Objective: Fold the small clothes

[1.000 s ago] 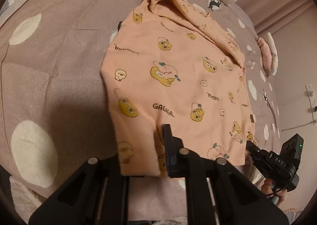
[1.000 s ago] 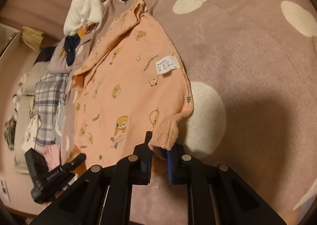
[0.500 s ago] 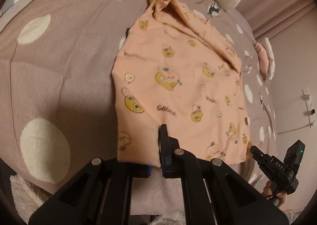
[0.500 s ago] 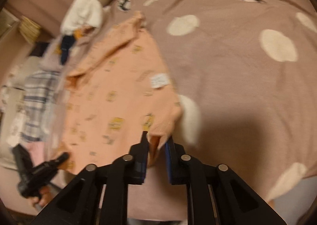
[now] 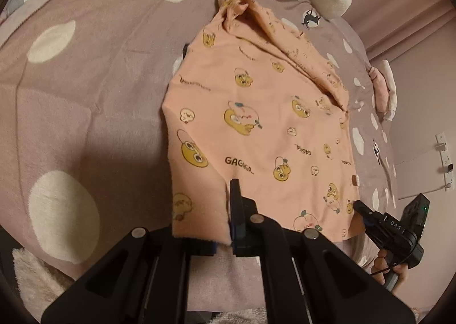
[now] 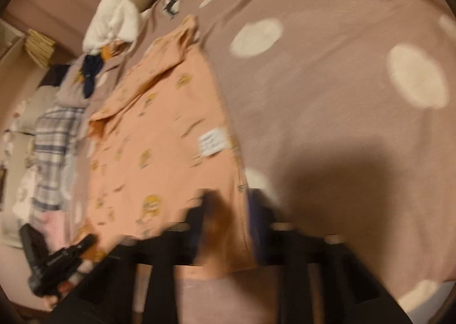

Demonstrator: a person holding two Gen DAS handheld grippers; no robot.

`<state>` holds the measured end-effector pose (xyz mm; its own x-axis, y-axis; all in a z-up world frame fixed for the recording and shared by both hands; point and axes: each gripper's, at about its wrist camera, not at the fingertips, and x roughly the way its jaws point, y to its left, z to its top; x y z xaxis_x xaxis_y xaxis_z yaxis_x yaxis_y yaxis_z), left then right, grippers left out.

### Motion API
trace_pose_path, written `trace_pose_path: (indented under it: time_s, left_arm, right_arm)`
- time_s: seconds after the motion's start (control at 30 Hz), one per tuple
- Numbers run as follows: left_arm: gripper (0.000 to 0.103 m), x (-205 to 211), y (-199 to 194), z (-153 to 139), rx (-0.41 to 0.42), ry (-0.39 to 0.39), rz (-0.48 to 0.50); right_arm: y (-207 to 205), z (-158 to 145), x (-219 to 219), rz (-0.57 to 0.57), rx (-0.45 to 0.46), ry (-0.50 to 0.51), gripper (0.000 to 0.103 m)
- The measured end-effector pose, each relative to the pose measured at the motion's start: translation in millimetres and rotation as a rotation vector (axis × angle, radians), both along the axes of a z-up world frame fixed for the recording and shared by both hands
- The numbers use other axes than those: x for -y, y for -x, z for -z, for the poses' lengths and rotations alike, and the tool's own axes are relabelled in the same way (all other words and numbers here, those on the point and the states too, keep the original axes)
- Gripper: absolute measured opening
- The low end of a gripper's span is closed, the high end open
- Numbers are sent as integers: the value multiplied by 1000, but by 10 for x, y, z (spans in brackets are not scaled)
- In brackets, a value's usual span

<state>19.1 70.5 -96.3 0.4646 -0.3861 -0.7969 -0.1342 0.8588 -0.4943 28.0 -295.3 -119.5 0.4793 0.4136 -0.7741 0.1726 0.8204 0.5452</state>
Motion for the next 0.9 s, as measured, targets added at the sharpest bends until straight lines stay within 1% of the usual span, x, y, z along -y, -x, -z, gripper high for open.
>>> trace_pose_path:
  time_s: [0.07, 0.17, 0.2, 0.37, 0.4, 0.5, 0.57, 0.6, 0.67, 0.7, 0.73, 0.8, 0.83, 0.87, 0.9]
  left_arm:
    - [3, -33, 33, -31, 13, -6, -6]
    - [3, -104, 91, -83, 27, 3, -12]
    - [3, -121, 105, -101, 35, 7, -12]
    - [3, -123, 131, -168, 53, 21, -8]
    - [3, -119, 135, -178, 53, 25, -3]
    - [3, -101, 147, -195, 67, 11, 7]
    - [3, -100, 147, -167, 64, -7, 7]
    - [3, -107, 145, -133, 53, -7, 5]
    - [3, -122, 143, -80, 33, 10, 1]
    - [3, -134, 145, -52, 24, 20, -2]
    - [3, -139, 153, -50, 23, 22, -4]
    - [3, -146, 161, -55, 28, 18, -2]
    - [3, -144, 163, -66, 32, 14, 0]
    - [3, -141, 161, -74, 34, 12, 3]
    - [3, -142, 156, -86, 36, 15, 3]
  right_arm:
    - [35, -21, -45, -5, 29, -20, 17]
    - [73, -95, -95, -23, 44, 26, 14]
    - [97, -131, -84, -23, 55, 25, 14]
    - [184, -248, 119, 25, 101, -33, 10]
    - [194, -267, 149, 31, 103, -26, 10]
    - [245, -314, 220, 56, 94, 64, 10]
    - [238, -272, 253, 53, 59, 73, 11]
    - [227, -225, 266, 53, 37, 55, 16]
    - [207, -94, 259, 42, -7, -13, 44]
    - [204, -36, 234, 30, -26, -29, 48]
    - [202, 21, 169, 8, -37, -31, 50]
    - [213, 24, 36, -13, -6, 20, 49]
    - [215, 3, -6, -17, 1, 48, 42]
    - [197, -9, -64, -28, 1, 76, 20]
    - [171, -4, -109, -48, -7, 72, 11]
